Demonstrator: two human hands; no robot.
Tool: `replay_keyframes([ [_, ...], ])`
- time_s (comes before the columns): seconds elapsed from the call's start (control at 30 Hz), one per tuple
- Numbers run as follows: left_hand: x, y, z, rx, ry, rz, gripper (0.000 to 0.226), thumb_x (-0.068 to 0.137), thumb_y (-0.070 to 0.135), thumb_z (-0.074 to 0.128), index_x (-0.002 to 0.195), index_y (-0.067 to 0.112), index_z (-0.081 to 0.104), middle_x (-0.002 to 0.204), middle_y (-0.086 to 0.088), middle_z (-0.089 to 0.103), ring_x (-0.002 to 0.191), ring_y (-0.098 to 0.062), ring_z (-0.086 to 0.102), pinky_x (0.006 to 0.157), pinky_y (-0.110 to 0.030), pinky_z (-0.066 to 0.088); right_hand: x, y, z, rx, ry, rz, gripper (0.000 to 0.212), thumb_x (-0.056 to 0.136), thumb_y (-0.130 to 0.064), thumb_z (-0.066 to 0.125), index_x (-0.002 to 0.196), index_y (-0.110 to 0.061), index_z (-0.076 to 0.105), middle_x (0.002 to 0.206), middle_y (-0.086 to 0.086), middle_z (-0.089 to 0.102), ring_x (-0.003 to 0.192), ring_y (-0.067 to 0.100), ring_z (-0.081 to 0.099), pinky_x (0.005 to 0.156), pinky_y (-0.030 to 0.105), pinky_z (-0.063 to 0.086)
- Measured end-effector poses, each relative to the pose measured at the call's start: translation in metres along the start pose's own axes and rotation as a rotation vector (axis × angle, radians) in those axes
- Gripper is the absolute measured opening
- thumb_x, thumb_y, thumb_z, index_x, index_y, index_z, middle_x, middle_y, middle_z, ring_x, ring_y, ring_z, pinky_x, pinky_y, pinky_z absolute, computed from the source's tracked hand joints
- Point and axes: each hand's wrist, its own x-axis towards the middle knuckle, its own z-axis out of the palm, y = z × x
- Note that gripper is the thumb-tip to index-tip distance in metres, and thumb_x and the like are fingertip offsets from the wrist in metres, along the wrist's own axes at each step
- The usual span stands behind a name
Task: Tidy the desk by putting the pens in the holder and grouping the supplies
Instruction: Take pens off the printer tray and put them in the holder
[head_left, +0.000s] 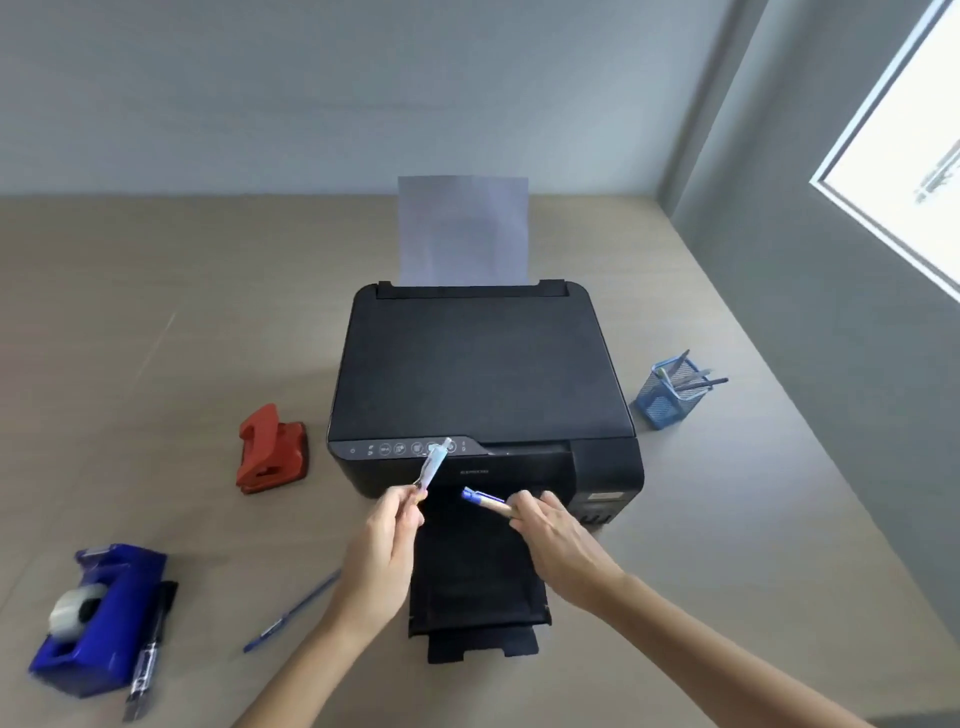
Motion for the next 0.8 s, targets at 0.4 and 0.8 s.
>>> replay_keyframes([
  [0.4, 0.128, 0.160, 0.129, -0.221, -0.143, 0.093, 0.009, 0.092, 0.022, 0.060, 0.089, 0.014, 0.062, 0.087, 0.001, 0.074, 0.081, -0.012, 0.069, 0.073, -0.022, 0.053, -0.023, 0.156, -0.171, 0.384, 0.737, 0.535, 0.015, 0.091, -0.025, 0.049, 0.086, -0.011, 0.050, 0.068, 0.005, 0.061, 0.058, 0.022, 0.052, 0.059, 0.036, 0.042],
  [0.8, 0.237, 0.179, 0.313, -0.080, -0.276, -0.255, 0.021, 0.084, 0.014, 0.062, 0.065, 0.022, 0.060, 0.092, -0.015, 0.076, 0.093, -0.028, 0.071, 0.090, -0.039, 0.057, 0.060, 0.277, -0.158, 0.572, 0.579, 0.796, 0.006, 0.082, -0.012, 0.062, 0.082, -0.008, 0.066, 0.075, 0.007, 0.070, 0.078, 0.026, 0.066, 0.070, 0.030, 0.045],
])
